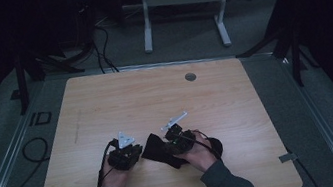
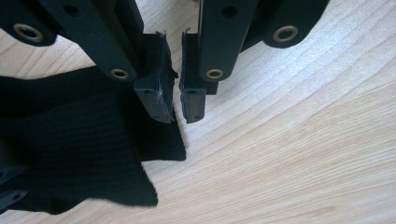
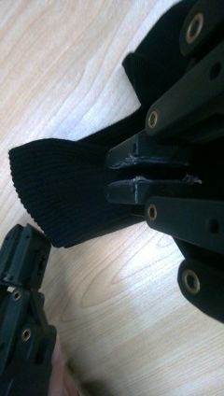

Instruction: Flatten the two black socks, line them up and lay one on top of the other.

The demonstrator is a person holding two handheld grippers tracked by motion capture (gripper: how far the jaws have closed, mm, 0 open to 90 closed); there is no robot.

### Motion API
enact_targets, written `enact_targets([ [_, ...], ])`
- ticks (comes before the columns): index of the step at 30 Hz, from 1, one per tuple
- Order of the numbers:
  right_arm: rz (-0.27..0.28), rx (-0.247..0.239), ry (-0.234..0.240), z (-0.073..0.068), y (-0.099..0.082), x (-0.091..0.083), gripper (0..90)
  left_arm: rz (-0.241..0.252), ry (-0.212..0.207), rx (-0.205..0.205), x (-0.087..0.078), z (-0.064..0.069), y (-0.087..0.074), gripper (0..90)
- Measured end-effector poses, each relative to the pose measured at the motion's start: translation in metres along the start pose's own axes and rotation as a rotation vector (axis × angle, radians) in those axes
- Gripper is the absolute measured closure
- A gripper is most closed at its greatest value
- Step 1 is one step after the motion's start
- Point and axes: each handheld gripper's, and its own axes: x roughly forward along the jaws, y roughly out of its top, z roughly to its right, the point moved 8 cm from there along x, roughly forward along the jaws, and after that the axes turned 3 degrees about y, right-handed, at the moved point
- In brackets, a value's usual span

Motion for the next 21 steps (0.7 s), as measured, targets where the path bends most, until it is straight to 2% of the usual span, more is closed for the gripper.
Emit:
enact_targets([
  [12, -0.02, 0.024, -0.023, -0.006, -0.002, 0.014, 82.9, 0.009, -0.007, 0.007, -0.001, 0.002, 0.001, 82.8],
  [15, -0.022, 0.026, -0.024, -0.007, -0.003, 0.016, 82.8, 0.025, -0.012, 0.011, -0.002, 0.003, 0.003, 82.7],
  [19, -0.021, 0.036, -0.026, -0.006, -0.003, 0.017, 82.7, 0.051, -0.036, 0.036, -0.004, 0.009, 0.006, 82.6],
  [21, -0.021, 0.037, -0.027, -0.007, -0.003, 0.018, 82.7, 0.059, -0.051, 0.06, -0.004, 0.014, 0.007, 82.7],
])
